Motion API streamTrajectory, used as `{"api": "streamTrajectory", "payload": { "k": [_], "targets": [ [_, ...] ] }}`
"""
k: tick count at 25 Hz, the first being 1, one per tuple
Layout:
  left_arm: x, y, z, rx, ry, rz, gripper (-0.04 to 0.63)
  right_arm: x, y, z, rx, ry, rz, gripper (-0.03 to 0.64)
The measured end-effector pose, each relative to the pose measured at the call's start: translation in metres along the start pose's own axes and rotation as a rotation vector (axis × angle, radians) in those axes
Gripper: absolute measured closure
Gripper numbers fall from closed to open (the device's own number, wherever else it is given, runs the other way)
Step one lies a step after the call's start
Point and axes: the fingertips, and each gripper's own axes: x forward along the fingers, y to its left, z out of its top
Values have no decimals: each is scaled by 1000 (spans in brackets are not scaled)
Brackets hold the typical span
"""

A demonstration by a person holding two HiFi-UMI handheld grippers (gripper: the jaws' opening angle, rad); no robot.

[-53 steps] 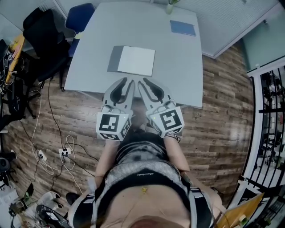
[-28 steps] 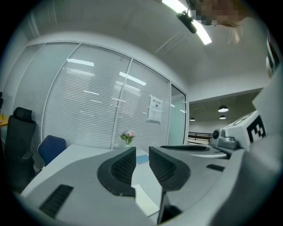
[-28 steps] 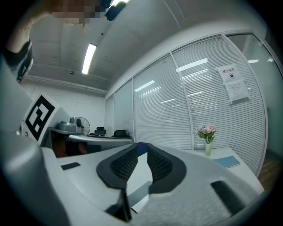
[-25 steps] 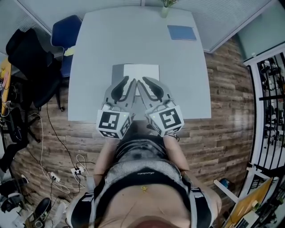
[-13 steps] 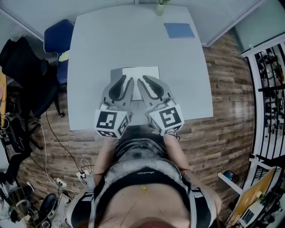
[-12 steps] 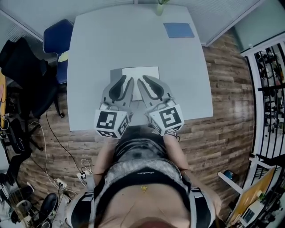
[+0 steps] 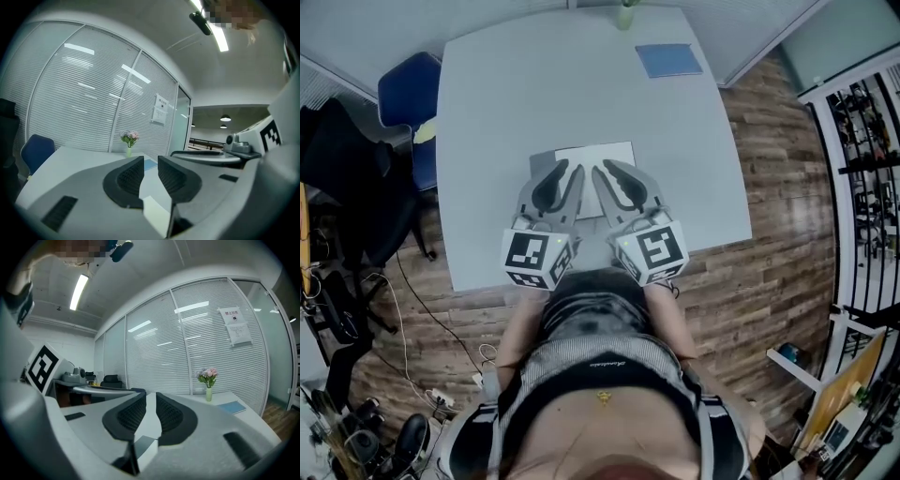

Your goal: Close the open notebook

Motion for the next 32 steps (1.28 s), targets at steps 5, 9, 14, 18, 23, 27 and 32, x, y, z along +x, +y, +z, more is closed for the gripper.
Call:
{"api": "streamTrajectory", "payload": {
  "k": [5, 9, 14, 18, 23, 27, 32],
  "targets": [
    [-3, 21, -9, -7, 18, -6, 525, 11, 7, -5, -7, 12, -16, 549],
    [-5, 29, -15, -16, 26, -12, 525, 14, 12, -9, -12, 24, -29, 548],
    [-10, 35, -18, -20, 39, -12, 525, 12, 17, -10, -12, 34, -40, 549],
    [-13, 42, -27, -16, 55, 3, 525, 11, 20, -12, -13, 44, -39, 549],
    [-14, 52, -40, -11, 84, 26, 525, 10, 21, -13, -13, 49, -35, 548],
    [-14, 62, -47, -29, 100, 37, 525, 13, 22, -15, -21, 68, -28, 548],
    [-14, 69, -58, -39, 118, 53, 525, 16, 23, -20, -19, 75, -21, 548]
  ]
}}
